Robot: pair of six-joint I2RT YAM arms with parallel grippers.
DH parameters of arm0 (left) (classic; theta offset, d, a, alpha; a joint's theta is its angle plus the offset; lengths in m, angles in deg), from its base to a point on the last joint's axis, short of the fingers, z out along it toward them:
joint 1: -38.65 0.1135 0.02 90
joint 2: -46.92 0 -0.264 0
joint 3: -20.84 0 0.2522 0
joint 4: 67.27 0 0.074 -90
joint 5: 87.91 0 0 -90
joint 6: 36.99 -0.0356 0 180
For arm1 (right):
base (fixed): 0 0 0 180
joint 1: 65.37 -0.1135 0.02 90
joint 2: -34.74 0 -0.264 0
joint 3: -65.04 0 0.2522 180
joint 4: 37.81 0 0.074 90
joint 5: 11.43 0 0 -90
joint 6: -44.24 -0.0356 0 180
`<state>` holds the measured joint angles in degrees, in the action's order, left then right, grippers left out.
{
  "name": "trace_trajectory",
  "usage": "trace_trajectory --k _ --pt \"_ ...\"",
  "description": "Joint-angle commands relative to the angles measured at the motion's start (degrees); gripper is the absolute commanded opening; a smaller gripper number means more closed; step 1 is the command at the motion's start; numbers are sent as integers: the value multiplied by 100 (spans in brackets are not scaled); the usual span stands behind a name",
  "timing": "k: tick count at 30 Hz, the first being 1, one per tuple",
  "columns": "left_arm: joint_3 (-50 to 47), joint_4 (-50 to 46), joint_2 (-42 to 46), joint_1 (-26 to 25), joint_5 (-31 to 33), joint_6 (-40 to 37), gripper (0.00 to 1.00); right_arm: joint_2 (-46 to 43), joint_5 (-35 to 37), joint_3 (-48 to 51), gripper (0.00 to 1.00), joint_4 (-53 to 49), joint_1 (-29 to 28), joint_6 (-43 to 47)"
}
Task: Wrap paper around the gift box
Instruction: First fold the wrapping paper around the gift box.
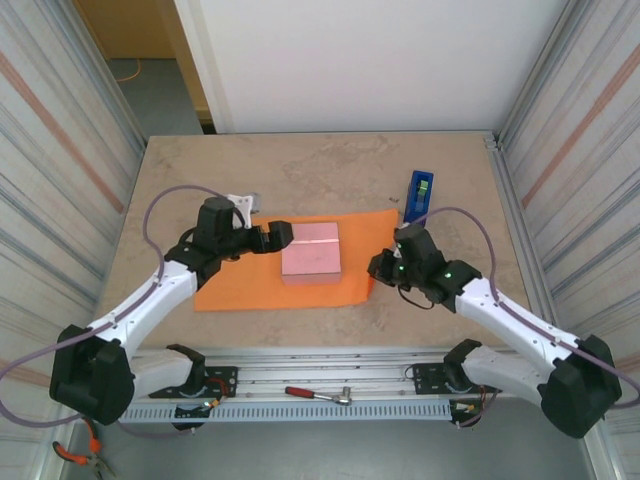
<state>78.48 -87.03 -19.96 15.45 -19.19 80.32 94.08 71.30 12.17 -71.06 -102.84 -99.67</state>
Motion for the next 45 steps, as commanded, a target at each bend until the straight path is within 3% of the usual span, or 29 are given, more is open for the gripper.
trace_trajectory --k 1,8,15,27,39,45 --pt "265 -45 -78 45 -355 187 99 341 60 -510 0 199 -440 402" --pt "429 -8 -156 44 -385 274 99 1142 -184 -1333 0 416 -1283 984" --pt "423 133 -343 44 -301 367 99 1805 -431 -1713 0 724 -1654 1199" --pt "518 629 -1056 2 -566 616 98 2126 -538 -1838 0 929 -1842 1260" --pt "716 953 -1562 -379 -702 552 96 2171 -561 -1829 0 956 -1851 1264" --pt "763 1007 -1792 -574 -840 420 86 2196 -529 -1804 0 951 -1851 1283"
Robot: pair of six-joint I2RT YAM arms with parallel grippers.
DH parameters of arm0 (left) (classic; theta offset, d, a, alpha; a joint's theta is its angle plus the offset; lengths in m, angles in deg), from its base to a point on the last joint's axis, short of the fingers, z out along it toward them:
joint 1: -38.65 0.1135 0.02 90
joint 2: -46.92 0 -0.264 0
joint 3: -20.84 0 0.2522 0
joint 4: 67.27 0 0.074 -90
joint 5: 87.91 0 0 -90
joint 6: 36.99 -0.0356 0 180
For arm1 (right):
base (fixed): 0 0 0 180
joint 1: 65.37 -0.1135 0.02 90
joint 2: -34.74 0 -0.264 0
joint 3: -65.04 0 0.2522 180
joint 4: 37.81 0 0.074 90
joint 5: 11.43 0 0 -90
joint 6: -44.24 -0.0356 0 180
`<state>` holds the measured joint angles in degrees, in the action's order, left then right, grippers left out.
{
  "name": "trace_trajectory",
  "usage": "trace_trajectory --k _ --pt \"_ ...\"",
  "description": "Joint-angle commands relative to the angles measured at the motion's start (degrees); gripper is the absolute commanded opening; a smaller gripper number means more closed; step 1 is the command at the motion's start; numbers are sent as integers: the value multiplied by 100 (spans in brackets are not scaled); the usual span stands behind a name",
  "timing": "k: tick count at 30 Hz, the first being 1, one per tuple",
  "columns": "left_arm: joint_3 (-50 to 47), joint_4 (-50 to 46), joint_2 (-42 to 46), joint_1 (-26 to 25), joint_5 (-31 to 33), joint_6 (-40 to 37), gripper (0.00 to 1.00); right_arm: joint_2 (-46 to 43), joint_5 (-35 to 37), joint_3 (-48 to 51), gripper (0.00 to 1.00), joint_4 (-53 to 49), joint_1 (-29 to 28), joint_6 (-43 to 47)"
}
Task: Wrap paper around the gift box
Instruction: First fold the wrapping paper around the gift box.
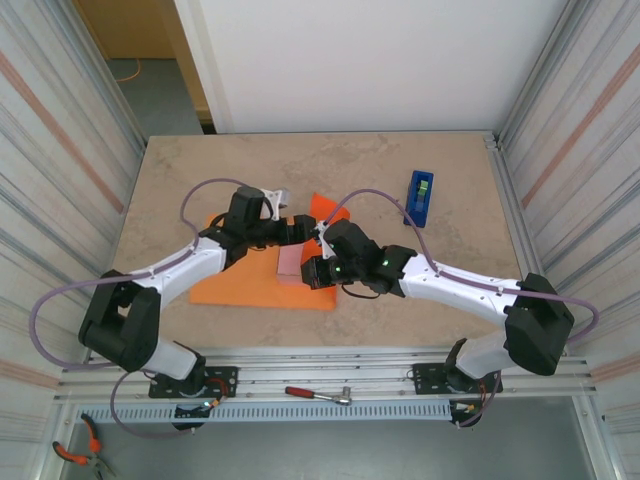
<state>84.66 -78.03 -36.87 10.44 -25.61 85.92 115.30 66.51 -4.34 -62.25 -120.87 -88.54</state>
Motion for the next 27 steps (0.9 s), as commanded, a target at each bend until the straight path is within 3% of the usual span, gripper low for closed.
trace_trajectory --k 1,8,13,16,19,21,24,27 --pt "136 142 -141 -103 -243 -151 83 79 -47 -149 0 77 -43 171" --pt "76 277 -355 -222 -582 -247 51 75 -34 -91 0 90 -39 176" --pt "4 389 -363 -228 -685 -249 3 49 -41 -20 0 119 -13 161" --pt "-4 274 -262 -227 -579 -320 0 -46 -139 -29 0 42 69 180" --pt "-70 123 -69 -229 -375 -422 0 -406 -109 48 31 -53 248 176" --pt "-139 40 80 -229 -210 -475 0 -663 -115 106 40 -157 451 173" --pt "-281 -36 314 -224 114 -524 0 -961 -161 256 47 -212 834 143" --pt "-457 -55 505 -229 450 -555 0 -996 -230 298 48 -303 1207 96"
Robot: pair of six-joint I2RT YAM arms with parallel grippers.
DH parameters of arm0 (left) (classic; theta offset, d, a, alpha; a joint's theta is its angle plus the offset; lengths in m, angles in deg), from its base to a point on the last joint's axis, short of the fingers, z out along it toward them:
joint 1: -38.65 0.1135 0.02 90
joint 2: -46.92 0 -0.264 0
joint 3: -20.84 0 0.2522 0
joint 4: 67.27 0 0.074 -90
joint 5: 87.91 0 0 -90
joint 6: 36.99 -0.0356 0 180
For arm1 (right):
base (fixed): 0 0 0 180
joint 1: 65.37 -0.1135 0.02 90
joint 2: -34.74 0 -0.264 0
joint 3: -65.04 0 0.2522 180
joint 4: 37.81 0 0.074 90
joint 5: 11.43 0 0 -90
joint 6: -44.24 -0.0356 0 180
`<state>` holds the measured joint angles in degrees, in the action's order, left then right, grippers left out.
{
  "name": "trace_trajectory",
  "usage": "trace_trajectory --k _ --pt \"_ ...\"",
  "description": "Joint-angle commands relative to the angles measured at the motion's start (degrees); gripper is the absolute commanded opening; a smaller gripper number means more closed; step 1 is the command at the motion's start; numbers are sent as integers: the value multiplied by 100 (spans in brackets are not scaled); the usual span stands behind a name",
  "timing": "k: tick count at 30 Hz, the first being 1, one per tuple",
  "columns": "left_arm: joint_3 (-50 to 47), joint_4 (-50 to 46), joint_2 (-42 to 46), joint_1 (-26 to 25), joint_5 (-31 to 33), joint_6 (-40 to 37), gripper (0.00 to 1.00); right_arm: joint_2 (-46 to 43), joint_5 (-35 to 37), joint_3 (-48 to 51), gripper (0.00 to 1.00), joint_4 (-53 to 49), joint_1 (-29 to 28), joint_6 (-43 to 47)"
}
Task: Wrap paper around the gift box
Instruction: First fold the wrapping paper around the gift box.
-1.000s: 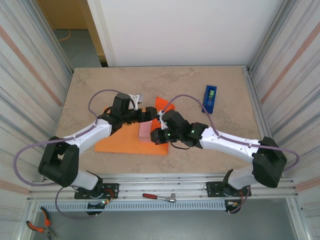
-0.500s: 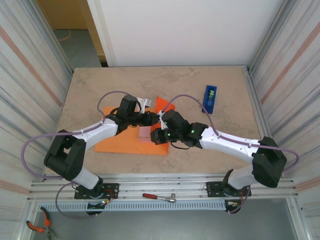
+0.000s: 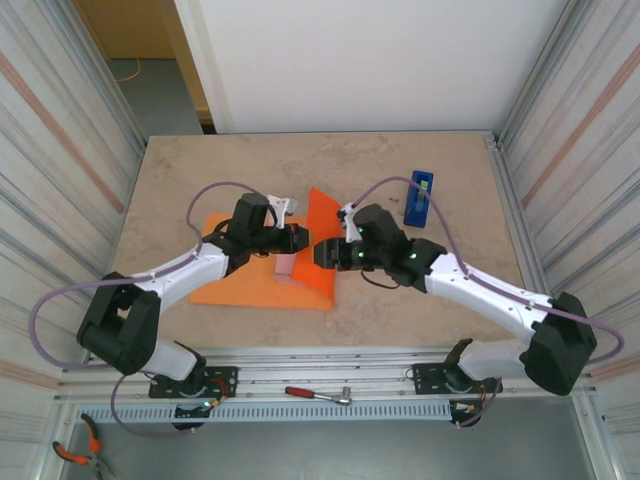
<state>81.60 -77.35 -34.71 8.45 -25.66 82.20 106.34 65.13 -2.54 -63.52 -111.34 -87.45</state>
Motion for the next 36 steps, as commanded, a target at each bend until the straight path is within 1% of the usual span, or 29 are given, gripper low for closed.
trace_trajectory --k 1,3,11,14,17,22,24,25,26,27,29,30,32,36 --pt "-194 -123 324 -25 522 -185 0 -57 -96 119 47 -191 337 -14" --pt "-269 -130 369 -29 661 -178 0 87 -97 96 45 -160 471 -14" --pt "-489 -150 381 -32 1076 -11 0 1318 -248 -330 21 251 509 -32" --pt "-550 -144 399 -38 1175 49 0 1769 -259 -545 16 349 448 -40" --pt "-610 -148 402 -43 1169 94 0 2115 -226 -679 13 408 398 -30" --pt "-610 -280 490 -48 1105 116 0 2511 -240 -696 8 394 357 54" --pt "-549 -450 593 -31 1227 82 7 2584 -232 -650 6 368 360 86" --pt "-498 -596 673 -31 1330 62 16 2601 -232 -609 5 366 352 100" --pt "-431 -717 734 -9 1423 48 28 2614 -223 -573 5 368 359 108" --pt "-365 -841 776 17 1498 44 37 2629 -221 -549 5 360 358 115" --pt "-216 -1052 799 107 1604 21 51 2636 -226 -514 4 364 354 135" --pt "-153 -1153 776 158 1622 16 55 2633 -232 -515 4 360 356 143" --pt "51 -1411 612 265 1631 -41 61 2658 -255 -507 4 335 354 163" --pt "323 -1664 221 331 1619 -190 71 2678 -252 -535 4 291 345 197"
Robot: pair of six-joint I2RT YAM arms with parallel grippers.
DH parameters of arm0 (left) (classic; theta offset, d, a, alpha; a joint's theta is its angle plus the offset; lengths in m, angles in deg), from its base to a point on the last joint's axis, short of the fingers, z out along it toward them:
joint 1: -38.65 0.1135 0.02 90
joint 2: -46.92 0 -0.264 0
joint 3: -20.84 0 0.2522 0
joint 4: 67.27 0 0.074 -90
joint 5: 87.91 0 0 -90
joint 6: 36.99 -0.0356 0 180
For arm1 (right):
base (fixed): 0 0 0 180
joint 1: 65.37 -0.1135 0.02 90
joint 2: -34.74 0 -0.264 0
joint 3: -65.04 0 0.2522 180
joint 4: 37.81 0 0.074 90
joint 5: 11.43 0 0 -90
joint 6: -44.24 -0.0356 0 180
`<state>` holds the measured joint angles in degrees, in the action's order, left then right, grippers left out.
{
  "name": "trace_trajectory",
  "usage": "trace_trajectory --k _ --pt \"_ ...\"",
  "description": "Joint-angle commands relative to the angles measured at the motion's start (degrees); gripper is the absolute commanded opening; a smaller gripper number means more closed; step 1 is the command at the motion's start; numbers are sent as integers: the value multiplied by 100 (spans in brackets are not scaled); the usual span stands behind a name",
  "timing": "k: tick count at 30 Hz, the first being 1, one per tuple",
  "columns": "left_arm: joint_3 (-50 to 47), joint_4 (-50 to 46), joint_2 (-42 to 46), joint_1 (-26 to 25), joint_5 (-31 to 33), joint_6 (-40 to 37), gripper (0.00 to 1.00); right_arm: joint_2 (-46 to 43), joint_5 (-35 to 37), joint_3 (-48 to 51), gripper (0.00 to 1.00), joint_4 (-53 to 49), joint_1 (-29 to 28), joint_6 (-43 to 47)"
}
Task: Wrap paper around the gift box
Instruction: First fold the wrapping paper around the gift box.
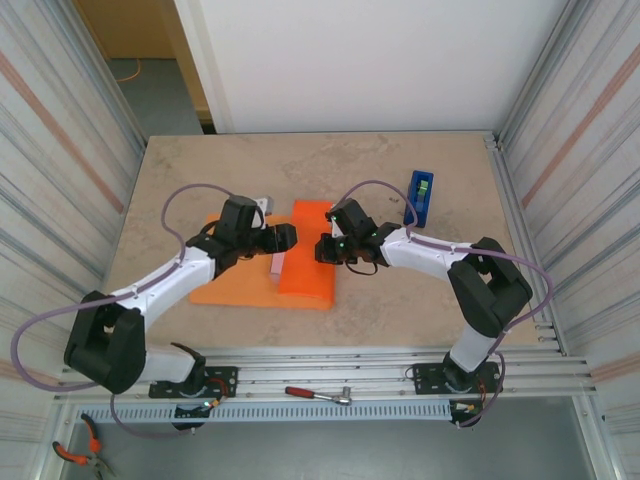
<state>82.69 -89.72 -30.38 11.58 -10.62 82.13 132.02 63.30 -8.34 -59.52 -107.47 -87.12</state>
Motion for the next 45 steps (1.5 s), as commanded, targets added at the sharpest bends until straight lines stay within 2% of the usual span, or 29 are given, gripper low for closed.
trace_trajectory --k 1,13,17,20,26,29,33,36,38,39,40,42,45 --pt "249 -428 -310 22 111 -216 73 113 -64 46 4 -102 -45 164" --pt "448 -345 -1081 0 105 -426 88 138 -108 106 2 -58 -66 173" --pt "352 -232 -1159 -65 37 -391 91 133 -115 80 2 -58 -66 184" --pt "252 -206 -1239 -138 51 -331 88 133 -159 17 1 -79 -44 198" --pt "-86 -53 -1228 -250 72 -107 72 -154 -265 -207 3 -288 81 322" --pt "-263 46 -1088 -320 126 49 69 -577 -65 -131 8 -331 149 287" --pt "-464 166 -918 -475 261 389 69 -971 272 129 24 -331 239 102" --pt "-600 246 -856 -591 442 735 68 -1068 436 362 31 -324 335 -65" --pt "-680 262 -831 -646 577 965 67 -1051 431 486 41 -275 415 -181" --pt "-709 274 -831 -662 643 1056 65 -1042 452 556 49 -252 433 -223" --pt "-726 284 -831 -675 688 1120 64 -1023 467 584 52 -242 436 -235" --pt "-775 289 -814 -715 826 1262 59 -976 515 606 57 -262 433 -252" --pt "-873 412 -774 -789 983 1413 56 -820 529 591 58 -286 434 -295"
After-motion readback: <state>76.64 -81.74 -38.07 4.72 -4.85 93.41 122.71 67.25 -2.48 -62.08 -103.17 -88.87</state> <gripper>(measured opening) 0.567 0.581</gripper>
